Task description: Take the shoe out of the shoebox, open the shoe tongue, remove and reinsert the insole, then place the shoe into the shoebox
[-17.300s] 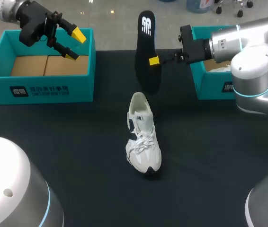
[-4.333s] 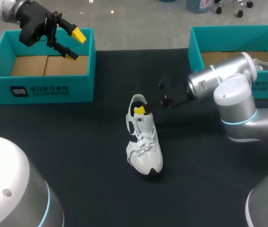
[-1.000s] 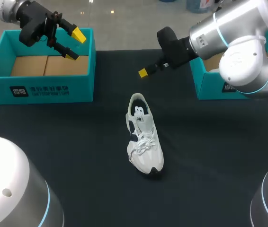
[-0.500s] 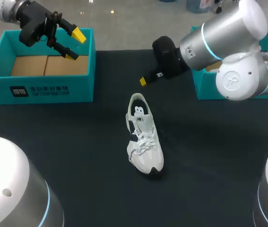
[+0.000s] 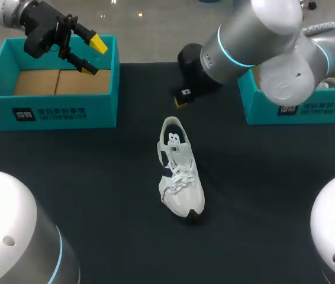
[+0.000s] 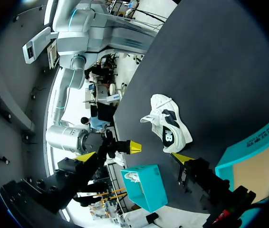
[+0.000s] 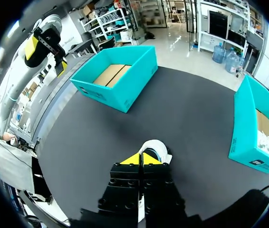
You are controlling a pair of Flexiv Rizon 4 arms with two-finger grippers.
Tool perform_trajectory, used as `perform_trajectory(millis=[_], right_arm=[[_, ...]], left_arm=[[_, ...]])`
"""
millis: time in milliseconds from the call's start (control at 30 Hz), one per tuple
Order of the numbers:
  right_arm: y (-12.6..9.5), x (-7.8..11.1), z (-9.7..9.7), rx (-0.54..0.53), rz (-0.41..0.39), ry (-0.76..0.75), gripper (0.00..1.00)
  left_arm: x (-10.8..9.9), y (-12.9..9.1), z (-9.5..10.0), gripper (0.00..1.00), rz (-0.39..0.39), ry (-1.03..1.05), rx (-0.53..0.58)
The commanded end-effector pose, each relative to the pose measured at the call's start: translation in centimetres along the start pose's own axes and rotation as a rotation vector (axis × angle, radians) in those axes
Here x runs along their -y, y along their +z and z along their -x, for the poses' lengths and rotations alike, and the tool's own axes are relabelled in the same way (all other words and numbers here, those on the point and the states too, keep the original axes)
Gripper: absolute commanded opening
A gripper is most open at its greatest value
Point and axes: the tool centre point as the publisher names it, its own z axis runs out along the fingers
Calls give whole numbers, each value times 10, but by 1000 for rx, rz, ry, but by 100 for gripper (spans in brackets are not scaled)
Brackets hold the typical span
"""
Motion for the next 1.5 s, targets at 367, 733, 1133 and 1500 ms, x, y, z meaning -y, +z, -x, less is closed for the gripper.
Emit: perform_trajectory(millis=[367, 733, 1133, 1500], right_arm=[[24, 7, -4, 191, -26, 113, 0], [62, 39, -15, 211, -76, 153, 0], [82, 68, -6, 217, -209, 141, 0], [105, 91, 11, 224, -282, 143, 0]], left_arm=[[0, 0, 0, 100, 0, 0, -2], [0, 0, 0, 100, 0, 0, -2], [0, 0, 0, 100, 0, 0, -2], [0, 0, 0, 100, 0, 0, -2]])
